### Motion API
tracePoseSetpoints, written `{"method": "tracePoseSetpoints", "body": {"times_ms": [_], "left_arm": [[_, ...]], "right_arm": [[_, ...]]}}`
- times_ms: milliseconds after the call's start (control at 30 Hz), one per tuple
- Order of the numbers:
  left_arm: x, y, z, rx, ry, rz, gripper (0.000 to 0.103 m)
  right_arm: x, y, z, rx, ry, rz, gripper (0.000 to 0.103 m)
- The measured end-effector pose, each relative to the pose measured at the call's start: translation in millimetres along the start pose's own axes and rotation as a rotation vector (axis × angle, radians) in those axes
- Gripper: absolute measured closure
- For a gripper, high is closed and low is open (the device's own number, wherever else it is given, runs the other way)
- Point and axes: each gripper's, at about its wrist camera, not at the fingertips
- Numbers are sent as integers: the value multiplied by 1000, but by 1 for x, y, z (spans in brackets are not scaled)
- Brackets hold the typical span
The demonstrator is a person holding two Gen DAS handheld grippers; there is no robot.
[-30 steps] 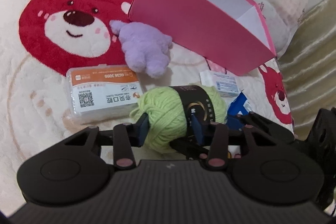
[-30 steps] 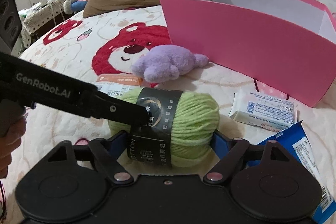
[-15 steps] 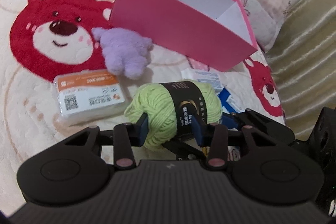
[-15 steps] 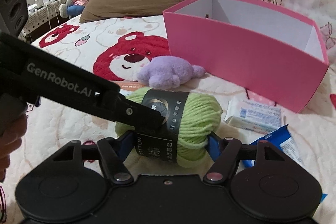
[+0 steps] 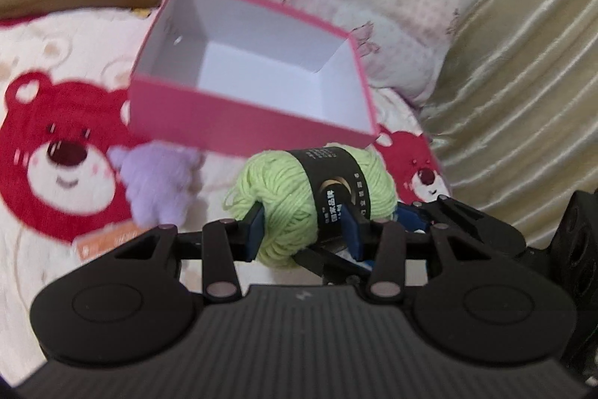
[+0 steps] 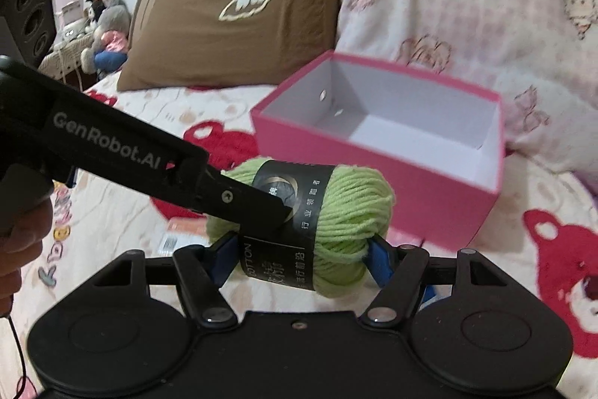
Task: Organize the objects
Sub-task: 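Lift the green yarn ball with the left tool over the pink box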
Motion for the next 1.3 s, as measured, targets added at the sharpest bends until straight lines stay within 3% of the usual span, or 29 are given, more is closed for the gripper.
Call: {"method": "tracePoseSetpoints", "body": {"times_ms": [367, 600, 1033, 1133, 1300], "left_arm": [[-27, 73, -36, -36, -27, -54, 61], [-75, 115, -44, -61, 5, -39, 61], [-170, 144, -19, -56, 30, 9, 61], [-178, 148, -6, -75, 29, 2, 61], [-206, 148, 13, -17, 31, 51, 61]], "right_arm": [[-10, 67, -44, -2, -33, -32, 31], [-43, 99, -86, -37, 1, -20, 31], [-124, 104, -152, -94, 55, 51, 30], [-142, 104, -158, -86, 62, 73, 27], [-166, 97, -156, -56, 40, 109, 29]]}}
Point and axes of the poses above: each gripper's, at about its wrist camera, not at the fingertips, and x roughly against the way its jaws point, z to its left, y to its top, and after that the axes turned 11 degrees about -z, right-handed
